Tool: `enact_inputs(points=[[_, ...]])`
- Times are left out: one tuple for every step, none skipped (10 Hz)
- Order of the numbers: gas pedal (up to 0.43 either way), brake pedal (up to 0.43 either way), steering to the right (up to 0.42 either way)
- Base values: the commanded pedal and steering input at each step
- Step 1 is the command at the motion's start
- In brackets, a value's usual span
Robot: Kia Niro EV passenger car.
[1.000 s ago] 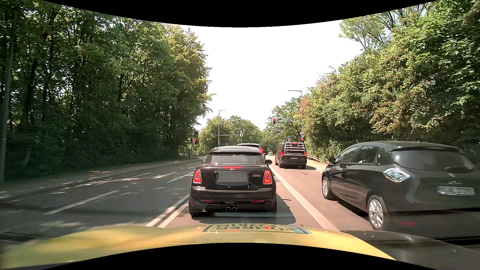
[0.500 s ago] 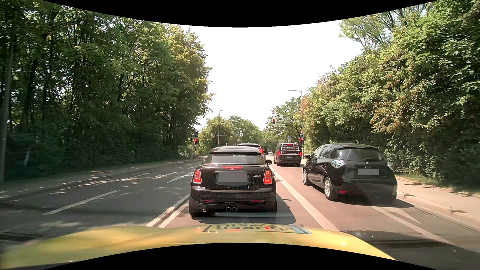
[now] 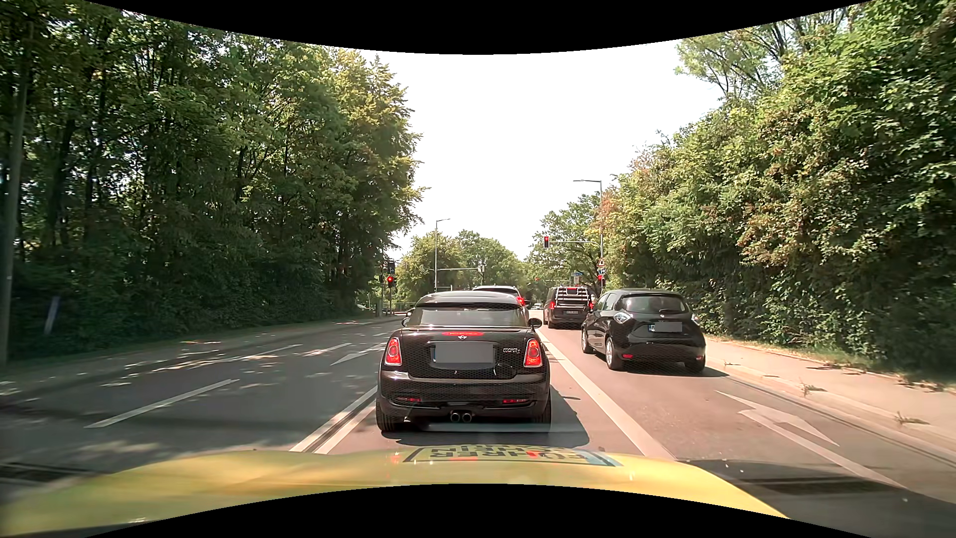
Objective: Follow the waypoints while adhering to traffic rules and regulations
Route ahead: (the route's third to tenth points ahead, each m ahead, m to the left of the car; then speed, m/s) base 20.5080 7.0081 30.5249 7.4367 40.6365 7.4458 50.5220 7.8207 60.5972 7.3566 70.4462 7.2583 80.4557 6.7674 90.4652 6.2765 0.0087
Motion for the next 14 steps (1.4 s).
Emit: enact_inputs(points=[[0.000,0.256,0.010],[0.000,0.256,0.010],[0.000,0.256,0.010],[0.000,0.250,0.011],[0.000,0.250,0.010],[0.000,0.250,0.010],[0.000,0.250,0.011],[0.000,0.250,0.011],[0.000,0.250,0.010],[0.000,0.250,0.011],[0.000,0.250,0.010],[0.000,0.250,0.010],[0.000,0.250,0.010],[0.000,0.250,0.011]])
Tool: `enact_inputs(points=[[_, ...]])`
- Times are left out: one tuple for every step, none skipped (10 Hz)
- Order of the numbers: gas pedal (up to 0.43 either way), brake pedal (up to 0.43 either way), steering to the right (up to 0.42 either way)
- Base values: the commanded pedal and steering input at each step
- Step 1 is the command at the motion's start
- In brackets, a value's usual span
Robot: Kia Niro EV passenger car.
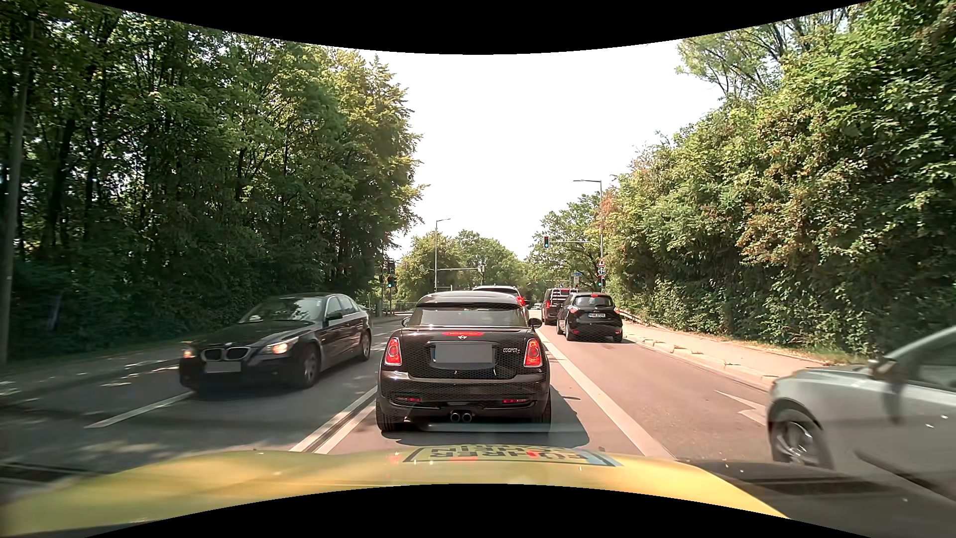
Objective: Follow the waypoints while adhering to traffic rules and regulations
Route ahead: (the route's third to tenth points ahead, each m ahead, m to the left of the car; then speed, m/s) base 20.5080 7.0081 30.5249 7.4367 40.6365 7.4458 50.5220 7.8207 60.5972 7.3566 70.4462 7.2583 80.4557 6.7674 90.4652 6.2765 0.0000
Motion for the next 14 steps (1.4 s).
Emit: enact_inputs(points=[[0.000,0.250,0.010],[0.000,0.250,0.010],[0.000,0.250,0.010],[0.000,0.250,0.011],[0.000,0.250,0.010],[0.000,0.250,0.010],[0.000,0.250,0.010],[0.000,0.250,0.010],[0.000,0.250,0.010],[0.000,0.250,0.010],[0.000,0.250,0.010],[0.000,0.250,0.010],[0.000,0.256,0.010],[0.000,0.250,0.010]])
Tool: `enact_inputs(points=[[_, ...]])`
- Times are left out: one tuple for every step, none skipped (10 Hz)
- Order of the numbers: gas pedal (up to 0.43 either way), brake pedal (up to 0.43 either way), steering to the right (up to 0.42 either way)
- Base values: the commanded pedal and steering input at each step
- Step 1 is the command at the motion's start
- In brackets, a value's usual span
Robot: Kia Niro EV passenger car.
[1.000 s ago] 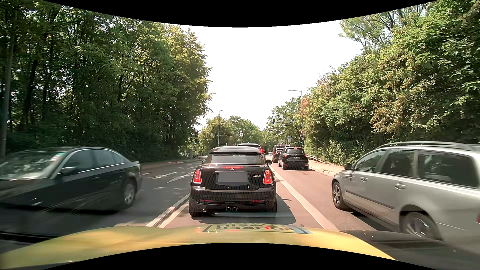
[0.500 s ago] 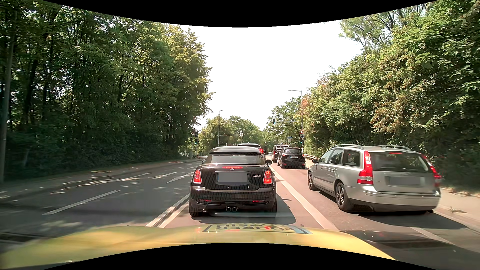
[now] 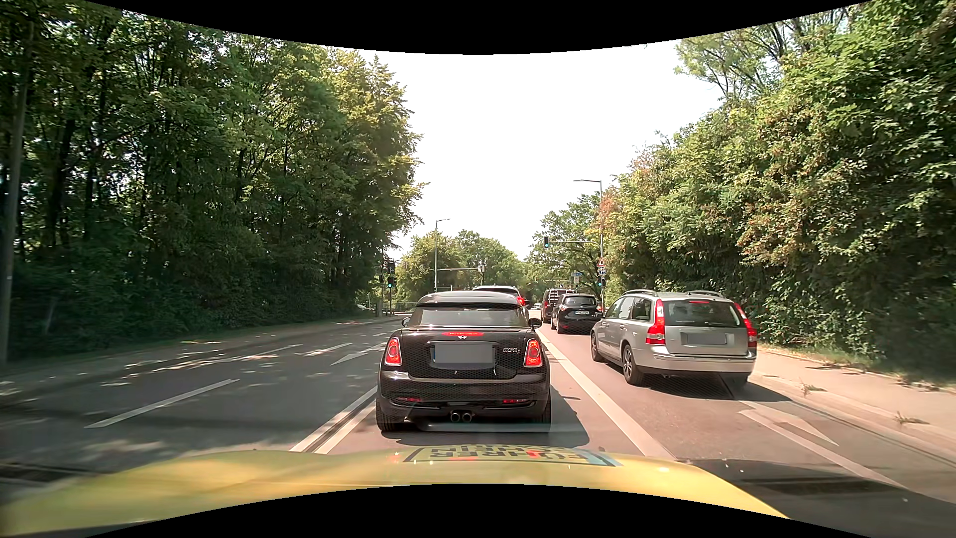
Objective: Follow the waypoints while adhering to traffic rules and regulations
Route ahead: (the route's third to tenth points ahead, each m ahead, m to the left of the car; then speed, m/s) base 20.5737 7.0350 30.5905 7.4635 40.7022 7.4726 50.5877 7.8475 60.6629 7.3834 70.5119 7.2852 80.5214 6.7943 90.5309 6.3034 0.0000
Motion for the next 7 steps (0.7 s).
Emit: enact_inputs(points=[[0.000,0.250,0.011],[0.000,0.250,0.011],[0.000,0.250,0.011],[0.000,0.250,0.011],[0.000,0.250,0.011],[0.000,0.250,0.010],[0.000,0.250,0.010]])
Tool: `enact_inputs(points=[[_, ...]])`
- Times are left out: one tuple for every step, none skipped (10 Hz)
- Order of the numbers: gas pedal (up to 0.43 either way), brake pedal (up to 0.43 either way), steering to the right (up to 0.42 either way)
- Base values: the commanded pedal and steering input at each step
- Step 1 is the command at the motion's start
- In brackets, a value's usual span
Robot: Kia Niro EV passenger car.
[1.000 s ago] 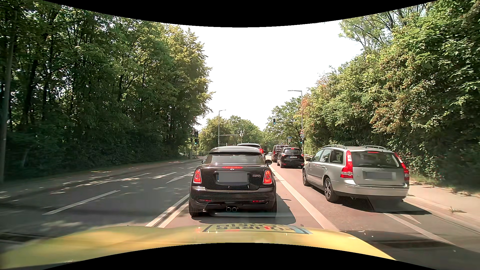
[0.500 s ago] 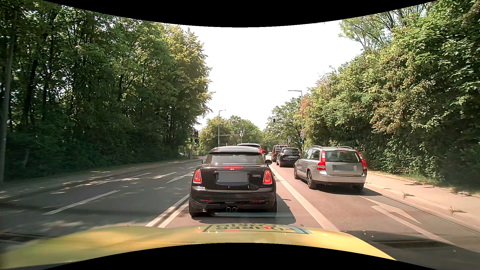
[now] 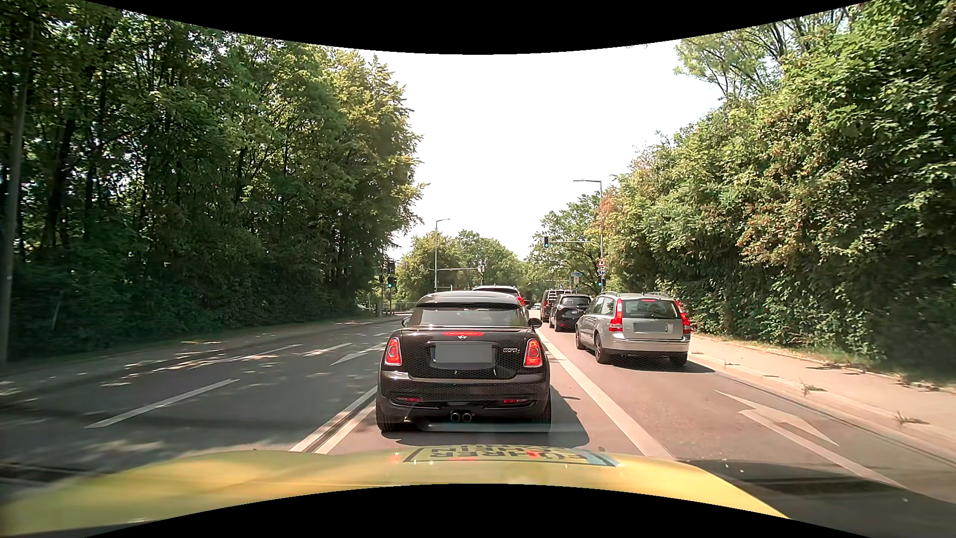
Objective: Follow the waypoints while adhering to traffic rules and regulations
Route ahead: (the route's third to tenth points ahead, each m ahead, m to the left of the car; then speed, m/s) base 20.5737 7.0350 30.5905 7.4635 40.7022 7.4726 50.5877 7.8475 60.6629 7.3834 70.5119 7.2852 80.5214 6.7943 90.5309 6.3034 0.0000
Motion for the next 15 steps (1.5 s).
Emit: enact_inputs(points=[[0.000,0.250,0.011],[0.000,0.250,0.010],[0.000,0.250,0.010],[0.000,0.250,0.010],[0.000,0.250,0.010],[0.000,0.250,0.010],[0.000,0.250,0.010],[0.000,0.250,0.010],[0.000,0.250,0.011],[0.000,0.244,0.011],[0.000,0.238,0.010],[0.000,0.238,0.011],[0.000,0.232,0.011],[0.000,0.232,0.010],[0.000,0.226,0.010]])
